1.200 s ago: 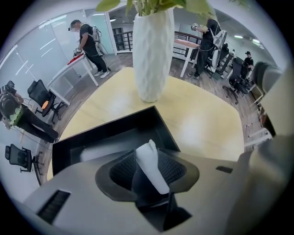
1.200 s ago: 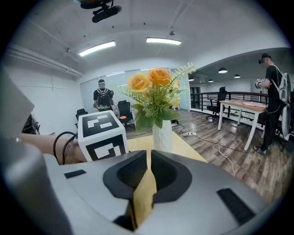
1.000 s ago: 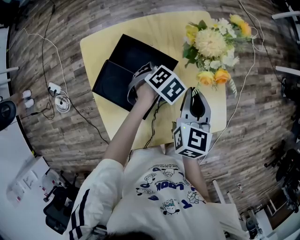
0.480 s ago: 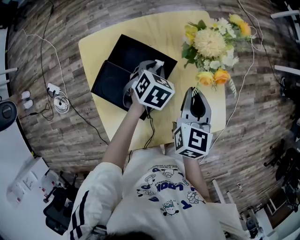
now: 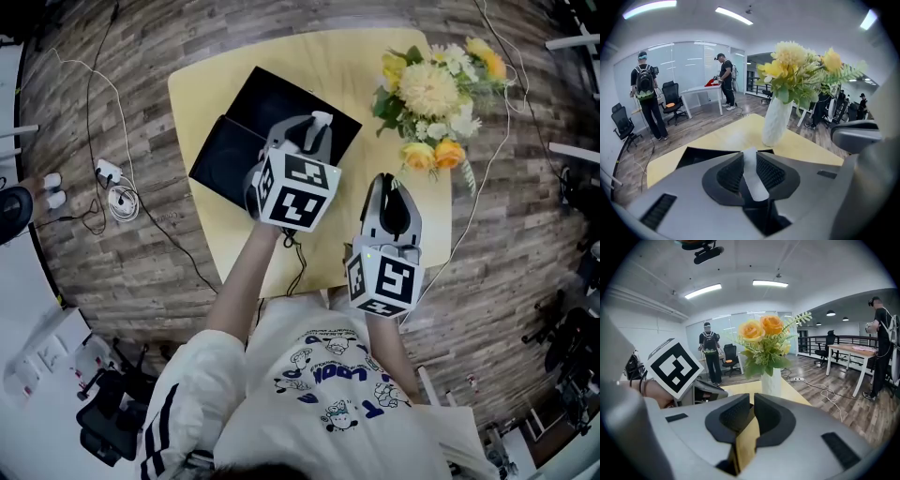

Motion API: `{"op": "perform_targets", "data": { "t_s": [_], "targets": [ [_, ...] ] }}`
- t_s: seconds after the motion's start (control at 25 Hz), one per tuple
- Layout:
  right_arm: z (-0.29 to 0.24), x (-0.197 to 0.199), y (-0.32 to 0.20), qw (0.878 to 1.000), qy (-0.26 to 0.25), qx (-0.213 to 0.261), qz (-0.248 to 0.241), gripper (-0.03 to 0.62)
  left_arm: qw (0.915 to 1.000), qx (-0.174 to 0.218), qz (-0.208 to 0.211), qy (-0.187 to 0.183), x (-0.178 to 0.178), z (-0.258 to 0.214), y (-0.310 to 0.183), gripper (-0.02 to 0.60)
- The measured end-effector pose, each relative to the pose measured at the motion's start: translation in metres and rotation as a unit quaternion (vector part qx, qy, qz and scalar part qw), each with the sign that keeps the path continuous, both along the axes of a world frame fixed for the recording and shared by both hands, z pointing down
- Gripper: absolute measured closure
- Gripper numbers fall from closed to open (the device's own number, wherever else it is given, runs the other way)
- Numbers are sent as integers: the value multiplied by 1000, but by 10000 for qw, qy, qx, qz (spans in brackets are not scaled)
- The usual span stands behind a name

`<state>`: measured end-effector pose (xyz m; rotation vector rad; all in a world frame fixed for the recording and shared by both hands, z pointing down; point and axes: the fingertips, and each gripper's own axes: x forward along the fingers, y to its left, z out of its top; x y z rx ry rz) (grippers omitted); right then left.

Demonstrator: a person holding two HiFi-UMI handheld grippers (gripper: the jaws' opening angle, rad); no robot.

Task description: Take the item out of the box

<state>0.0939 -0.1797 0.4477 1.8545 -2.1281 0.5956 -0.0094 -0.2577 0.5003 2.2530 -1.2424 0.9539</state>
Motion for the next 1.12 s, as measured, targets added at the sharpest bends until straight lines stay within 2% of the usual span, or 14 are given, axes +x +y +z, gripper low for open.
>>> {"op": "perform_targets", "data": {
  "t_s": [0.36,0.52,1.12],
  "targets": [
    [-16,-13,2,9995,-22,188,-250,548,9966,446,-538,444,-16,-37,6,492],
    [-25,-20,5,9987,-40,300,-400,548,9943,666,-710,441,-24,-53,12,491],
    [-70,-44,20,9925,-112,820,-904,548,9744,1526,-1312,1004,-38,-131,56,491]
  ]
}}
